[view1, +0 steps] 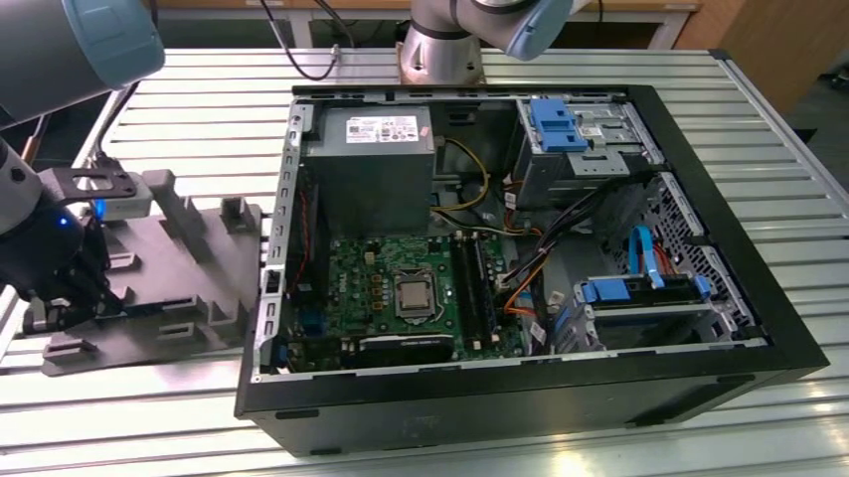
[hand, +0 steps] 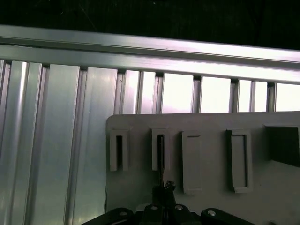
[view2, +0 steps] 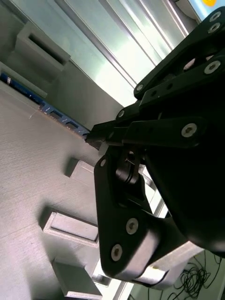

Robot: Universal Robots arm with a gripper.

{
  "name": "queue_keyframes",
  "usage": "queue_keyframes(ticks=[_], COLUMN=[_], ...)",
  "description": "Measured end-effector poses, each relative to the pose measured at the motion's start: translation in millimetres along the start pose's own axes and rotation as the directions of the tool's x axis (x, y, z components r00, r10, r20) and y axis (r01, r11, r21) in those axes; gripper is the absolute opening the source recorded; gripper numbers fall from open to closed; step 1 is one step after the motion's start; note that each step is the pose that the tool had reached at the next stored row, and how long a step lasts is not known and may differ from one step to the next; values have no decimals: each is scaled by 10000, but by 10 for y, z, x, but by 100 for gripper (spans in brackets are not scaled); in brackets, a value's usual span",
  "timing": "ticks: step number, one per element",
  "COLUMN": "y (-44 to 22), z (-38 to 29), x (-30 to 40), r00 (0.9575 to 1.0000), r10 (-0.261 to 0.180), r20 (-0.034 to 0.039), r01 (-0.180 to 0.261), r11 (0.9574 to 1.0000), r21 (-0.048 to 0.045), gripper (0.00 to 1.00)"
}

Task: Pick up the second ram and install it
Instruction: 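Pick up the second ram and move it above second insertion slot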

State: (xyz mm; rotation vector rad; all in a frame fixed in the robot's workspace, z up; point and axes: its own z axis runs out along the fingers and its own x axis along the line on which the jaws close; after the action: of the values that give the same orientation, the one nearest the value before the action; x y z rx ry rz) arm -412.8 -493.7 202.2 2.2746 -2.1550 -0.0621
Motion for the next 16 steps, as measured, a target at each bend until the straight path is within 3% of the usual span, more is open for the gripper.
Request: queue_keyframes(ticks=[6, 16], y=[0, 0], z=[9, -14], x=[0, 0], r00=[9951, 9951], r10=[984, 991], r20=[33, 36], r01=[-984, -991], r11=[9951, 9951], r21=[21, 24], gripper=[12, 12])
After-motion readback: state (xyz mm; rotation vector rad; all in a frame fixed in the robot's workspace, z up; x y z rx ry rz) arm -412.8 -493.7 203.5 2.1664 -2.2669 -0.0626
